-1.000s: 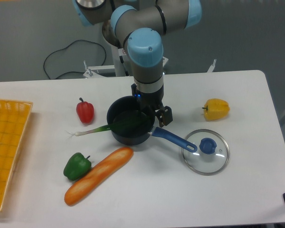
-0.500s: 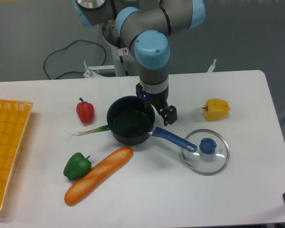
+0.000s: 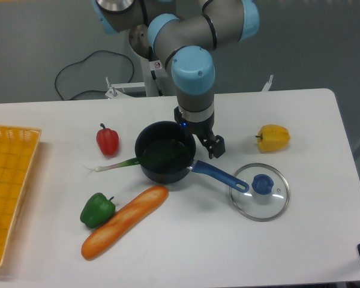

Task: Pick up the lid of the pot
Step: 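Raise the gripper out of the dark saucepan and lift upward, then move the gripper across the table toward the glass lid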

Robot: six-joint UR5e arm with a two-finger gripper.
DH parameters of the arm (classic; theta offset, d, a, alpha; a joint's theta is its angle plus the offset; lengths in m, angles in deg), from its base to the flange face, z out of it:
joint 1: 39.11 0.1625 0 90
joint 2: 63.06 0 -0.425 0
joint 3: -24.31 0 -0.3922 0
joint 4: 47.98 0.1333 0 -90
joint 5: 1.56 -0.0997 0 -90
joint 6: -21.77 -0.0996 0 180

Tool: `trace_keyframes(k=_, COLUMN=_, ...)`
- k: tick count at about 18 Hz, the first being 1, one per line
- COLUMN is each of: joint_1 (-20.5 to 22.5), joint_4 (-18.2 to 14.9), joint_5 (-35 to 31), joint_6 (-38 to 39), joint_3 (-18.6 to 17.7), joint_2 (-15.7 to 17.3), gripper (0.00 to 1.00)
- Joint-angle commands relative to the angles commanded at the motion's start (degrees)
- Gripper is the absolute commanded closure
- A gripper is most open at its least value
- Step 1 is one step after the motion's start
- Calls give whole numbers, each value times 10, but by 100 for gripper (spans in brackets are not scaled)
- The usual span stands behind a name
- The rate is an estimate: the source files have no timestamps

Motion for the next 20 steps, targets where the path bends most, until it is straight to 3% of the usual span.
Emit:
trace_keyframes(k=12, joint_1=73, joint_4=2, joint_5=4, joint_6=-97, joint_3=10, joint_2=-8, gripper=0)
trace_keyframes(k=20, joint_1=106, joint_4=3, joint_5=26, joint_6=-92, joint_3=10, joint_2=-22, gripper=0)
